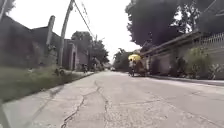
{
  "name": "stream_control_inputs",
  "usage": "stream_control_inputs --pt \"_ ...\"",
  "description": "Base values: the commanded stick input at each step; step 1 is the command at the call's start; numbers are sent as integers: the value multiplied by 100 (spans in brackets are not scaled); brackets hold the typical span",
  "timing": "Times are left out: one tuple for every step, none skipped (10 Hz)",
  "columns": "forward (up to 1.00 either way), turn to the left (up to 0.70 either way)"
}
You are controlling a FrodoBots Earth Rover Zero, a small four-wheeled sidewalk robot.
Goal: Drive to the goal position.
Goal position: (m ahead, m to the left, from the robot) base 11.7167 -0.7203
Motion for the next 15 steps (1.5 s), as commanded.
stream_control_inputs --pt "100 0" --pt "100 0" --pt "100 0" --pt "100 0" --pt "100 0" --pt "100 0" --pt "100 0" --pt "100 0" --pt "100 0" --pt "100 0" --pt "100 0" --pt "100 0" --pt "100 -6" --pt "100 -20" --pt "100 -6"
